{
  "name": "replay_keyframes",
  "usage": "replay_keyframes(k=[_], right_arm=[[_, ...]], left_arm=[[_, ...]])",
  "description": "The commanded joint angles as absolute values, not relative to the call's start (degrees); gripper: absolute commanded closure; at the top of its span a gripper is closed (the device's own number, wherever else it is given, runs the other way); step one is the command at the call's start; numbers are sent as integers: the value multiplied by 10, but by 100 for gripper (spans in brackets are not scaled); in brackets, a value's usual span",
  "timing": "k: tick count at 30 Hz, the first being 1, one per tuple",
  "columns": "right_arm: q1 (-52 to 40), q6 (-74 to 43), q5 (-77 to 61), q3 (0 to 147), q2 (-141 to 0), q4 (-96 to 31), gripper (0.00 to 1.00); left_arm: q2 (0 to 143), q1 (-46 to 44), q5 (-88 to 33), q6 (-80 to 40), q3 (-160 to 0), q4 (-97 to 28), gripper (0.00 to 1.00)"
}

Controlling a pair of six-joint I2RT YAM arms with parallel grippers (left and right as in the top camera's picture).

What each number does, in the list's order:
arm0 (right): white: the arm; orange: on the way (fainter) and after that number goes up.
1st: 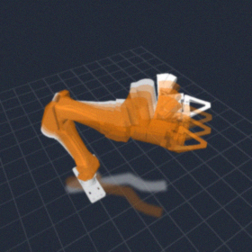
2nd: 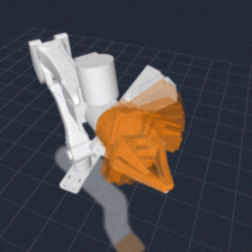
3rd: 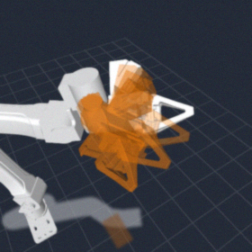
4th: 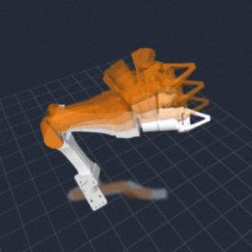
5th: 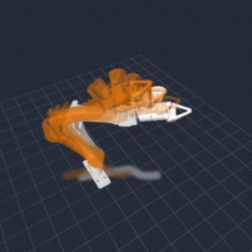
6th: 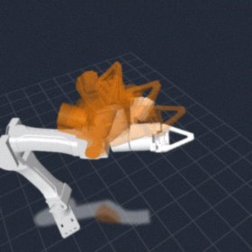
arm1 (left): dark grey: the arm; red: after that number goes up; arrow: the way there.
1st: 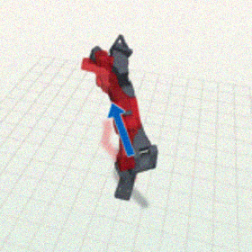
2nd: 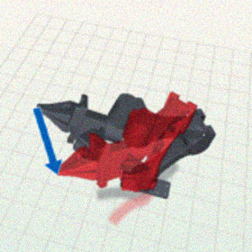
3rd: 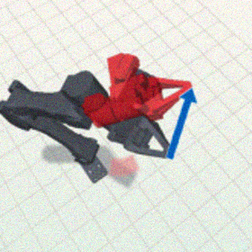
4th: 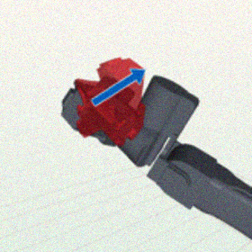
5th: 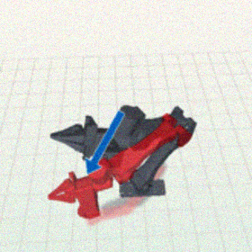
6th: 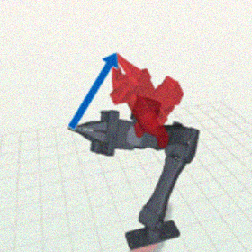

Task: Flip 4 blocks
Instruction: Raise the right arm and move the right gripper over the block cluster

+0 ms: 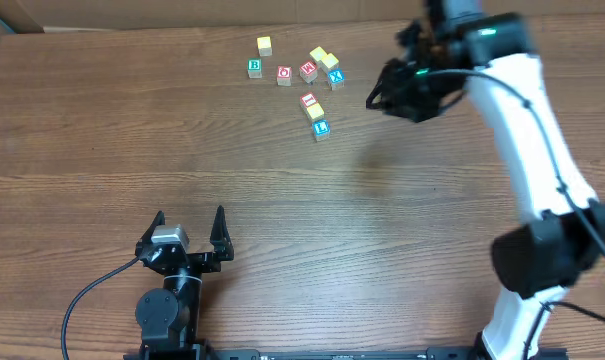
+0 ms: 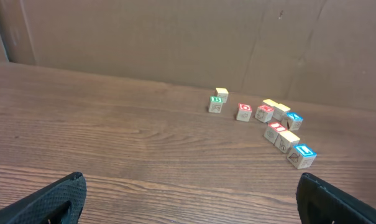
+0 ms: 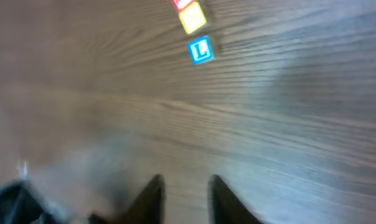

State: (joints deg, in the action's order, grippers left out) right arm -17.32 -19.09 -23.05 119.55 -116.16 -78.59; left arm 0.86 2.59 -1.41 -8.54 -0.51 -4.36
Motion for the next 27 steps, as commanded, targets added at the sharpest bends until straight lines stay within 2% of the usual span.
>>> replay_keyframes(k=[1, 2, 8, 11, 12, 13, 20, 27], right_arm=[[-232, -234, -105, 1197, -1202, -762, 90], [-246, -234, -86, 1197, -1213, -754, 96], [-310, -234, 1, 1196, -1263, -695, 96], [-330, -213, 20, 1196, -1276, -668, 82], [-334, -196, 19, 1196, -1278, -662, 72], [-337, -191, 19, 1196, -1278, -663, 70], [-340, -191, 21, 1238, -1261, -617, 66], [-290, -178, 25, 1261, -1262, -562, 55]], left_arm=[[3, 23, -11, -73, -3, -44, 0], [3, 23, -11, -73, -3, -44, 0], [3, 23, -11, -73, -3, -44, 0], [3, 23, -11, -73, -3, -44, 0], [3, 23, -11, -73, -3, -44, 0], [3, 23, -11, -73, -3, -44, 0], [3, 23, -11, -73, -3, -44, 0], [3, 23, -11, -73, -3, -44, 0]])
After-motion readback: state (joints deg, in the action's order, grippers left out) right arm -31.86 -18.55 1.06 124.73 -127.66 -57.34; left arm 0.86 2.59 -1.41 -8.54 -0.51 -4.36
